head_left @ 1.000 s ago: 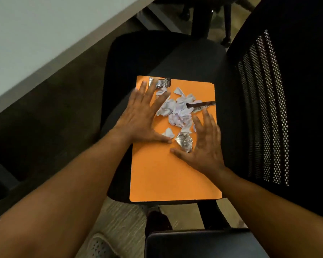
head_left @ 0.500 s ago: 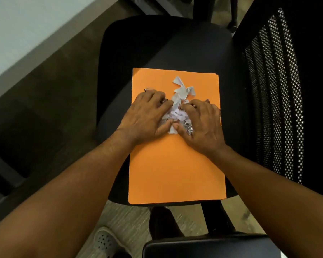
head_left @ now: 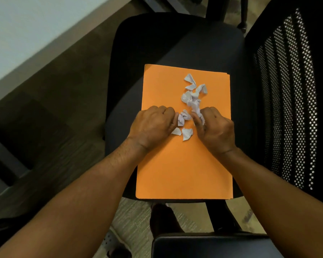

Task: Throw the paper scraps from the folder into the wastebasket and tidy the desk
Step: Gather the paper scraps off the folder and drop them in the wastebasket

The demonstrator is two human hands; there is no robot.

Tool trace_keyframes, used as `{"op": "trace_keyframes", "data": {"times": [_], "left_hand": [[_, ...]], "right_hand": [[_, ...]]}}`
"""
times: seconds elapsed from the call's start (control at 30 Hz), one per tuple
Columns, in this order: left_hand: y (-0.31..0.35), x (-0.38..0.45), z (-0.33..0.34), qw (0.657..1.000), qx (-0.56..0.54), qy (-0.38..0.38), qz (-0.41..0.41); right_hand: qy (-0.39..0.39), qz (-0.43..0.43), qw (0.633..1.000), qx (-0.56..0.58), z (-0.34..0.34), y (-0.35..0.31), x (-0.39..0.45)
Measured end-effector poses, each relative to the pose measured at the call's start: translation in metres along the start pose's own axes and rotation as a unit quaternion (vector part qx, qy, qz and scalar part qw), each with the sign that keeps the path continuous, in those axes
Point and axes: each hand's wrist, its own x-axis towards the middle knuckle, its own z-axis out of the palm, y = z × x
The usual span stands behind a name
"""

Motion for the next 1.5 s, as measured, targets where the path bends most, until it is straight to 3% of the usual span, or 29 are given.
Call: {"op": "trace_keyframes", "data": {"times": [0.1,0.27,0.53,0.67,0.97,1.3,1.4,1.5], "left_hand": [[0.006,-0.010,-0.011,0.995,-0.045,0.084,-0.018],[0.009,-0.027,-0.030,0.984,-0.073,0.156,-0.049],[-0.037,-0.105,-0.081,0.955,-0.031,0.243,-0.170],[-0.067,-0.177,-0.107,0.930,-0.013,0.263,-0.255],[-0.109,-0.373,-0.148,0.847,0.062,0.325,-0.417],[-0.148,-0.558,-0.127,0.769,0.093,0.269,-0.572],[-0.161,-0.595,-0.115,0.720,0.073,0.268,-0.636],[-0.174,-0.618,-0.101,0.648,0.037,0.302,-0.698]], "right_hand": [[0.037,0.014,0.999,0.016,-0.007,-0.008,-0.002],[0.050,0.024,0.998,0.028,-0.016,-0.032,0.004],[0.062,-0.040,0.990,0.118,-0.003,-0.136,0.034],[0.049,-0.120,0.977,0.167,0.015,-0.207,0.033],[-0.069,-0.280,0.911,0.295,0.062,-0.391,-0.029],[-0.206,-0.322,0.868,0.316,0.140,-0.543,-0.147],[-0.250,-0.309,0.866,0.303,0.165,-0.572,-0.183],[-0.304,-0.285,0.865,0.280,0.190,-0.595,-0.220]]}}
